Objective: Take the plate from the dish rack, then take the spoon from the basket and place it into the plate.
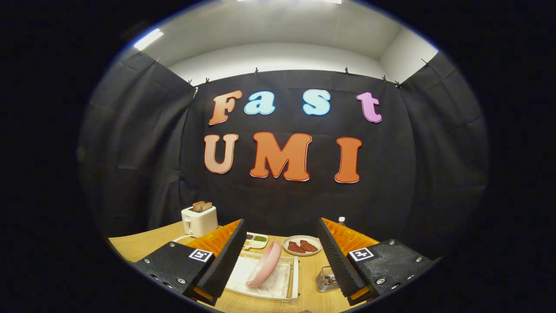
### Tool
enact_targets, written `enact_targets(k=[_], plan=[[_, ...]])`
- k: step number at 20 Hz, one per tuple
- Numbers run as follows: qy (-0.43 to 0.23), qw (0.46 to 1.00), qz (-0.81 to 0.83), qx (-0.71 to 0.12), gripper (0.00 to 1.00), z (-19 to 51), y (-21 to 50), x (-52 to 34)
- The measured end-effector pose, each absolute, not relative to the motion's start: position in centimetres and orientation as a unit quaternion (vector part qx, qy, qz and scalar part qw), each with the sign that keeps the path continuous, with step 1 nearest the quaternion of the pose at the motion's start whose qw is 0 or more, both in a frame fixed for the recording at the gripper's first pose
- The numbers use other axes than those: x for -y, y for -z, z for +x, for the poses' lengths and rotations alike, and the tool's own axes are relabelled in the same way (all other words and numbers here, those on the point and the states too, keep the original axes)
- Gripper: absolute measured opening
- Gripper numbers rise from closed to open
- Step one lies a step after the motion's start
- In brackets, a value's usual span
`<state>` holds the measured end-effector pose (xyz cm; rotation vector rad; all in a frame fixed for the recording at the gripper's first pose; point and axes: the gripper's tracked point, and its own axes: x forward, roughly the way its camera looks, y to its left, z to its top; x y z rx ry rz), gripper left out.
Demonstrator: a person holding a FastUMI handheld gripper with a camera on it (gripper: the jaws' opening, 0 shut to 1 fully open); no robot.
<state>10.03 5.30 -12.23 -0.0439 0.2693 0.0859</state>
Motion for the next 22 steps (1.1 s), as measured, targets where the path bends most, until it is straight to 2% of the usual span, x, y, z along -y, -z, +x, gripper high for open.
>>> enact_targets(k=[2, 5, 9, 15, 22], plan=[[-0.054, 0.985, -0.013, -0.161, 0.98, 11.0, 13.4, -6.0], [-0.118, 0.960, 0.001, -0.253, 0.98, 11.1, 19.1, -9.4], [-0.104, 0.926, -0.002, -0.362, 0.98, 12.5, 25.4, -8.9], [-0.084, 0.908, -0.071, -0.405, 0.97, 15.4, 27.9, -8.3], [-0.077, 0.863, -0.064, -0.496, 0.88, 17.0, 31.4, -8.0]])
